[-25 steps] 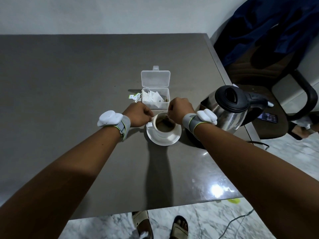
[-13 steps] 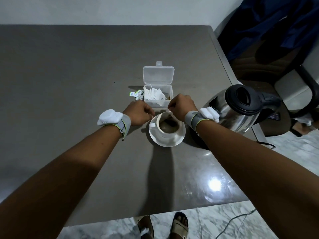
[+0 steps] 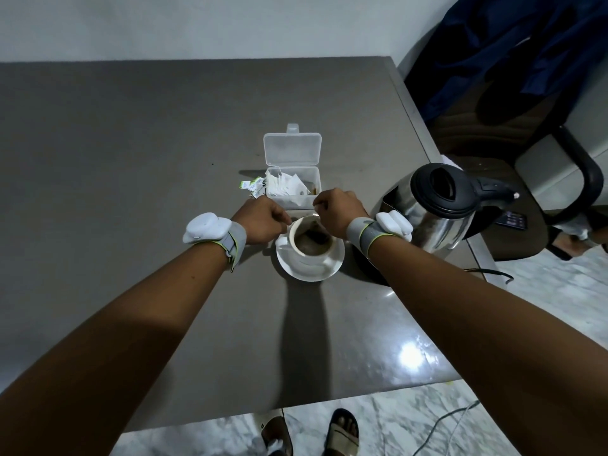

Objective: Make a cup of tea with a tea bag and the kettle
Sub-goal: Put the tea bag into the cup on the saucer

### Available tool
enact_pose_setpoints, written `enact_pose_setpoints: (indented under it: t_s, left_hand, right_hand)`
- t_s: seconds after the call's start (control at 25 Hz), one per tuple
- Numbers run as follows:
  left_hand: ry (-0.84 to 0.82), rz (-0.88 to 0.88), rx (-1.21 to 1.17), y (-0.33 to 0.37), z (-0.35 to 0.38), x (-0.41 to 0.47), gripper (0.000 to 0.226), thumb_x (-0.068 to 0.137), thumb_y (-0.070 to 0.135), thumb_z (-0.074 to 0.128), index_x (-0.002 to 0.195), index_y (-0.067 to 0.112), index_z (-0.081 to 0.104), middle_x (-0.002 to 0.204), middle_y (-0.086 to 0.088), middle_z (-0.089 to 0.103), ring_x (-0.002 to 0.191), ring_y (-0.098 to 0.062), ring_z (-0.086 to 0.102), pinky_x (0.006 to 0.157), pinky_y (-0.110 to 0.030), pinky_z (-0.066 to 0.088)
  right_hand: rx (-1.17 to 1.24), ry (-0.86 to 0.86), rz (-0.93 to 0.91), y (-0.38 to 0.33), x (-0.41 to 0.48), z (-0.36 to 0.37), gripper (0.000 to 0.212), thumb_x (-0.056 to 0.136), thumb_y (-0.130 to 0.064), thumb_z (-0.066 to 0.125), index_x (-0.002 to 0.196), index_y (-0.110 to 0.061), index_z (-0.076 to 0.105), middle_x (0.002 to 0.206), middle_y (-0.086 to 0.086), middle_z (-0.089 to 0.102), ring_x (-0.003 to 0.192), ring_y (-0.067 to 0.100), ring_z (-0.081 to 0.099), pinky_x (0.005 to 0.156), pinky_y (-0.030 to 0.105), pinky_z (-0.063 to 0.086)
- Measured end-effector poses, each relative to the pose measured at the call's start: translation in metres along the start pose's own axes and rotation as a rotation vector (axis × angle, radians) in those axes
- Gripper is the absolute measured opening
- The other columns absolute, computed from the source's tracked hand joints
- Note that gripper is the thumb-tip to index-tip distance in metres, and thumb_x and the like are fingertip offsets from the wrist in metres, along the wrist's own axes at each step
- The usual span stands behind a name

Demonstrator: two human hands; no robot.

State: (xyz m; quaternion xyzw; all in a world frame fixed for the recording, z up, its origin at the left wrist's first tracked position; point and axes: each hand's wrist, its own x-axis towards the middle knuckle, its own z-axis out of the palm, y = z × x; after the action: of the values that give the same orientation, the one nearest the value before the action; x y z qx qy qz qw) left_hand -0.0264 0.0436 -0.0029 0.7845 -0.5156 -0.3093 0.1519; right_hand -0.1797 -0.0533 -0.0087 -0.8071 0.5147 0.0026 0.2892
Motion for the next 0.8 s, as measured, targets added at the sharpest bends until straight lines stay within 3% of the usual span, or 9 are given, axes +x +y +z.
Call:
enact_pose_setpoints:
  t_s: [0.28,0.44,0.56,0.8]
  left_hand:
    - [0.040,-0.033,0.036,0.038,-0.009,-0.042,0.020,0.085,0.020,0.070,0.103,0.021,0.079,0.099,0.002,0.072,0.093,-0.011,0.058,0.083,-0.018,0.038]
    - [0.083,-0.024,0.064,0.067,-0.014,-0.068,0.020,0.085,0.019,0.069,0.102,0.023,0.079,0.111,0.001,0.075,0.106,-0.017,0.063,0.086,-0.018,0.039]
    - [0.116,-0.019,0.078,0.088,-0.022,-0.089,0.019,0.084,0.021,0.070,0.101,0.024,0.079,0.112,0.002,0.074,0.102,-0.015,0.062,0.084,-0.018,0.037]
    - [0.145,-0.006,0.094,0.113,-0.035,-0.111,0.018,0.083,0.023,0.070,0.097,0.023,0.080,0.114,0.002,0.073,0.109,-0.022,0.064,0.084,-0.020,0.039]
  right_hand:
    - [0.022,-0.001,-0.111,0.003,-0.043,-0.030,0.035,0.100,-0.030,0.049,0.131,-0.020,0.060,0.134,0.012,0.062,0.129,0.035,0.050,0.105,0.037,0.043]
    - [0.057,0.031,-0.202,0.001,-0.074,-0.060,0.033,0.100,-0.029,0.050,0.129,-0.019,0.063,0.129,0.010,0.066,0.126,0.034,0.054,0.105,0.036,0.044]
    - [0.107,0.083,-0.253,0.001,-0.100,-0.090,0.032,0.098,-0.031,0.054,0.126,-0.019,0.065,0.123,0.007,0.070,0.122,0.030,0.059,0.104,0.036,0.046]
    - [0.130,0.157,-0.226,0.009,-0.129,-0.134,0.030,0.095,-0.034,0.060,0.119,-0.021,0.070,0.117,0.005,0.073,0.115,0.028,0.063,0.103,0.041,0.049]
